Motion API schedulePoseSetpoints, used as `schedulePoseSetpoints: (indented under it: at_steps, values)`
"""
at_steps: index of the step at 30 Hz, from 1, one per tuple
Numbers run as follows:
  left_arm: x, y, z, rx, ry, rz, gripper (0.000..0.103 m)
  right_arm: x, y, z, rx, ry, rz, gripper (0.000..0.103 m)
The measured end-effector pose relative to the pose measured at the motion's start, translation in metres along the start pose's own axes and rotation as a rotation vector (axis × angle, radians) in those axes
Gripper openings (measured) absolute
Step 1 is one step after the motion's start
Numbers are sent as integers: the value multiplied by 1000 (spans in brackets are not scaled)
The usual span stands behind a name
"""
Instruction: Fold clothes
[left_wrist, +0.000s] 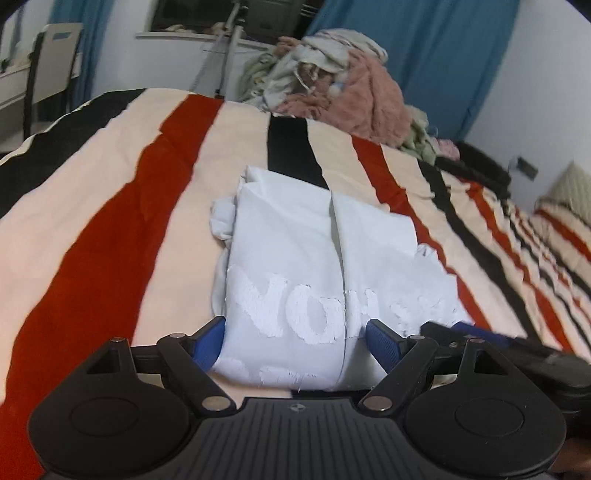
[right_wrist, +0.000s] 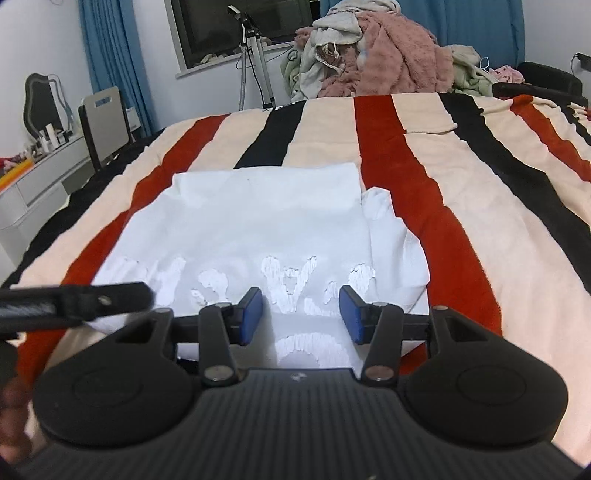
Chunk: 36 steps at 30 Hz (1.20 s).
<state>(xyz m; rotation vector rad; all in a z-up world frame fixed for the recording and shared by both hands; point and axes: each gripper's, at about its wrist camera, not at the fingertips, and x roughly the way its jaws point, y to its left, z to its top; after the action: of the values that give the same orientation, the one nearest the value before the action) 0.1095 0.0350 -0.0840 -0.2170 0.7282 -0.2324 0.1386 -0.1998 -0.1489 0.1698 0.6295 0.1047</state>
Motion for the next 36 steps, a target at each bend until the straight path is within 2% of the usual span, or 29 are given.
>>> schedulePoseSetpoints:
  at_steps: [4, 7, 9, 12, 16, 18, 20, 23, 25, 26, 28, 36]
  values:
    - [-29, 6, -7, -65, -35, -11, 84, 0, 0, -2, -3, -3, -4, 49]
    - [-51, 10, -15, -128, -52, -80, 86, -1, 0, -2, 0, -5, -7, 49]
    - [-56, 12, -21, -173, -35, -129, 88, -1, 1, -2, 2, -5, -9, 49]
    - [-43, 21, -25, -269, 27, -196, 88, 0, 1, -3, 7, -5, -11, 49]
    - [-3, 49, -29, -535, 110, -295, 88, 0, 0, -3, 12, -7, -12, 49]
    - [12, 62, -30, -640, 102, -316, 87, 0, 0, -4, 16, -6, -11, 49]
    - [18, 69, -28, -684, 72, -324, 85, 0, 0, -4, 18, -7, -11, 49]
    - [22, 75, -26, -699, 57, -303, 63, 0, 0, -4, 15, -9, -14, 49]
    - [23, 79, -25, -709, 56, -278, 43, 0, 1, -4, 14, -9, -16, 49]
    - [24, 81, -25, -716, 54, -276, 42, 1, 1, -4, 14, -9, -16, 49]
    - [25, 85, -25, -734, 49, -286, 35, 0, 1, -4, 11, -10, -18, 49]
    - [28, 85, -31, -765, 39, -306, 31, -10, 0, -1, 55, -23, -24, 48]
